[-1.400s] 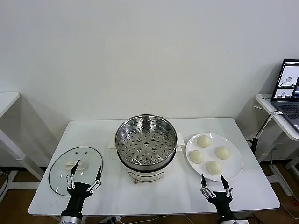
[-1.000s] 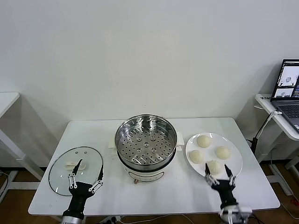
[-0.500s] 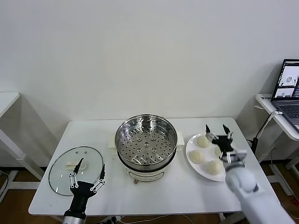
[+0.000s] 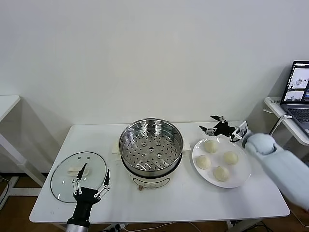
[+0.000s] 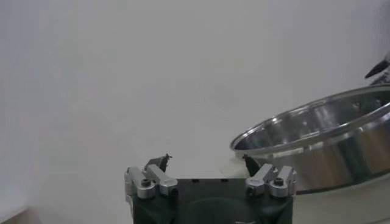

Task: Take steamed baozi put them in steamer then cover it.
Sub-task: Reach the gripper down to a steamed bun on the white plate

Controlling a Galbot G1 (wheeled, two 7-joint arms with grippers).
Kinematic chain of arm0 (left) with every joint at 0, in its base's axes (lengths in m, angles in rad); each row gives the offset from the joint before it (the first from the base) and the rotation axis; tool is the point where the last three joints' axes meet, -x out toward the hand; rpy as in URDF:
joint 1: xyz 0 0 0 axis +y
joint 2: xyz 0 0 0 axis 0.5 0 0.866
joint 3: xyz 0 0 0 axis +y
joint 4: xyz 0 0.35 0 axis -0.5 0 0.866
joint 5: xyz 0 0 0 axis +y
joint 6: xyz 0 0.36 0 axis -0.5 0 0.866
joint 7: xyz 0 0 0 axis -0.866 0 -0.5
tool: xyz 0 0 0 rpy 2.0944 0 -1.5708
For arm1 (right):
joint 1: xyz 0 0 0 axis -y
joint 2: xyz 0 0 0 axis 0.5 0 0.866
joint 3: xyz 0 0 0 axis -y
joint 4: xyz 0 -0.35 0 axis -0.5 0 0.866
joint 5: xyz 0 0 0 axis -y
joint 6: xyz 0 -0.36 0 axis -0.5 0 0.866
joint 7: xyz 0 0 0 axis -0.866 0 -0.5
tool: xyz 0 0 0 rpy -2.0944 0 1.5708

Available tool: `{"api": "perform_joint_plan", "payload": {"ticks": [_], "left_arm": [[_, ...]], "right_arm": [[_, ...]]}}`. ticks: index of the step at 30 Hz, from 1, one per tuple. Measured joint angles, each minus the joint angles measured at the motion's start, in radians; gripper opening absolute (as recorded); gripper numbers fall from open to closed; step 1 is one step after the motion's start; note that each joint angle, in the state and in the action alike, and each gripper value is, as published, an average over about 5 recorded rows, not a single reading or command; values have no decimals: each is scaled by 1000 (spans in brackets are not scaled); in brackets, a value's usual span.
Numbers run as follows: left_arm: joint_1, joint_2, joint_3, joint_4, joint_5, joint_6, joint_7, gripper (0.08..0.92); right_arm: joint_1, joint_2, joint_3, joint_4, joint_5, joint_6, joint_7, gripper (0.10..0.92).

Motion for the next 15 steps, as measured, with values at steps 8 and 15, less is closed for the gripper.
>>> {"api": "perform_joint_plan", "payload": {"ticks": [8,15], "left_arm": [[13,-6,-10,-5,0,-1,0,823],[21,-12,-18,-6,0,-4,0,823]], "right_arm": [[155,53,-145,-148,-242,31,-221,823],[213,138,-195,-275,-392,58,-302,823]]}}
